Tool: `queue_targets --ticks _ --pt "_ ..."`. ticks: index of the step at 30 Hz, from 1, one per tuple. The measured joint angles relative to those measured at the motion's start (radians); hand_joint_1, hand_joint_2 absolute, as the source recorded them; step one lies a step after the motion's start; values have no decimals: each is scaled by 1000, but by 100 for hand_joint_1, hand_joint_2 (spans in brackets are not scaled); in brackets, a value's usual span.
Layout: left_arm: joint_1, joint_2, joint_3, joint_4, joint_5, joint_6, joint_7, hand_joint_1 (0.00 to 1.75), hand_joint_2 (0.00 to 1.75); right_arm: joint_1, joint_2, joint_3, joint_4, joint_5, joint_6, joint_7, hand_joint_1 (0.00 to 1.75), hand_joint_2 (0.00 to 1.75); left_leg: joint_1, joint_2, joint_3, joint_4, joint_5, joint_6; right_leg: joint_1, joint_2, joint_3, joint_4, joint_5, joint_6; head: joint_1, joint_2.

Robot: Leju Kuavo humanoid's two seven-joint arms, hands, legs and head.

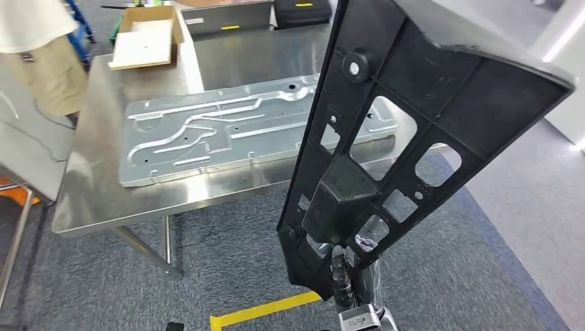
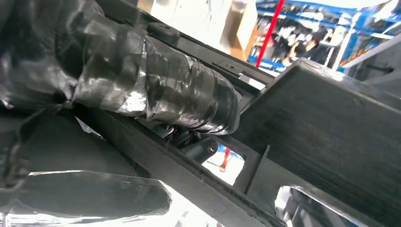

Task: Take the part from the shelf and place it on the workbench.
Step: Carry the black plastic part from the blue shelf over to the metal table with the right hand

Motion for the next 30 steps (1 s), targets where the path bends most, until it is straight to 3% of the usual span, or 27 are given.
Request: queue_targets --ticks 1,3,4,6,7,8,9,10,11,12,13,15,17,18,19,21,23,25,26,27,30 --pt "0 -1 0 0 -1 0 -6 0 175 1 0 0 -2 0 -2 0 175 0 1 -11 -5 2 -1 -6 1 13 8 -22 2 -3 0 0" --pt "2 -1 1 0 -3 -1 -14 0 175 4 1 0 -4 0 -5 1 175 0 4 -30 -13 1 -1 -20 3 1 10 -26 -1 -9 0 0" --pt "4 -1 1 0 -3 -1 -16 0 175 4 2 0 -4 0 -6 1 175 0 5 -20 -15 6 -5 -26 2 -10 13 -29 0 -14 0 0" --pt "4 -2 1 0 -4 -2 -18 0 175 4 4 -1 -6 0 -6 1 175 0 4 37 -39 61 -42 -37 -1 -37 21 -38 1 -27 -1 0" --pt "2 -2 1 0 -4 -1 -18 0 175 5 4 -1 -8 0 -6 1 175 0 4 73 -66 118 -74 -41 1 -52 23 -40 -1 -32 -1 0" --pt "0 -2 1 0 -5 0 -19 0 175 6 4 -1 -9 0 -7 1 175 0 5 94 -102 189 -108 -45 3 -68 24 -40 -3 -36 -1 0" --pt "-1 -2 1 0 -5 0 -19 0 175 6 4 -2 -9 0 -7 1 175 0 6 103 -134 251 -133 -49 4 -84 25 -39 -5 -37 -1 0" --pt "0 -2 1 0 -6 -1 -21 0 175 6 4 -2 -9 0 -7 1 175 0 8 106 -153 287 -139 -51 5 -98 26 -39 -7 -37 -1 0" --pt "2 -2 1 0 -6 -4 -22 0 175 7 4 -2 -9 0 -7 1 175 0 8 109 -151 283 -125 -52 5 -111 28 -39 -10 -37 -1 0" --pt "4 -2 1 0 -6 -8 -24 0 175 7 4 -2 -9 0 -7 1 175 0 9 113 -128 238 -95 -51 5 -124 31 -38 -12 -35 -1 0" --pt "4 -1 1 0 -6 -12 -25 0 175 7 4 -2 -9 0 -7 1 175 0 8 127 -90 167 -57 -47 5 -135 35 -38 -15 -33 -1 0" --pt "2 0 1 0 -4 -22 -26 0 175 6 4 -2 -10 0 -7 1 175 0 -1 167 -25 42 -11 -34 9 -156 45 -37 -23 -25 -1 0" --pt "1 1 1 0 -1 -32 -26 0 175 6 4 -2 -10 0 -6 0 175 0 -9 181 -9 4 -5 -21 12 -173 50 -37 -27 -15 -1 0" --pt "2 2 2 0 1 -37 -27 0 175 5 4 -2 -10 0 -6 0 175 0 -9 170 -11 3 -3 -16 13 -181 53 -38 -28 -9 -1 0" --pt "4 2 2 0 2 -41 -27 0 175 4 5 -2 -10 0 -6 0 175 0 -6 159 -9 -1 0 -11 12 -183 56 -38 -31 -3 -1 0" --pt "5 2 4 0 4 -49 -26 0 175 3 5 -3 -10 -2 -6 -1 175 0 0 140 -3 -10 7 2 9 -145 48 -3 -59 6 0 0" --pt "2 2 4 0 6 -54 -26 0 175 3 4 -5 -11 -10 -6 -6 175 0 3 123 -1 -14 12 12 7 -88 -2 106 -120 10 0 0" --pt "2 2 4 0 9 -58 -25 0 175 5 4 -7 -11 -21 -6 -11 175 0 2 107 -2 -13 12 16 6 -69 -68 225 -160 13 0 0" --pt "3 2 4 0 10 -59 -25 0 175 5 4 -8 -11 -25 -5 -13 175 0 1 100 -1 -12 11 16 4 -67 -86 246 -154 15 0 0" --pt "3 2 5 0 11 -61 -24 0 175 6 4 -9 -11 -27 -5 -14 175 0 1 93 1 -10 8 15 3 -66 -86 230 -127 15 0 0" --pt "3 2 5 0 12 -64 -24 0 175 5 5 -10 -12 -30 -3 -15 175 0 0 76 6 -1 -3 4 0 -62 -19 46 -16 9 0 0"
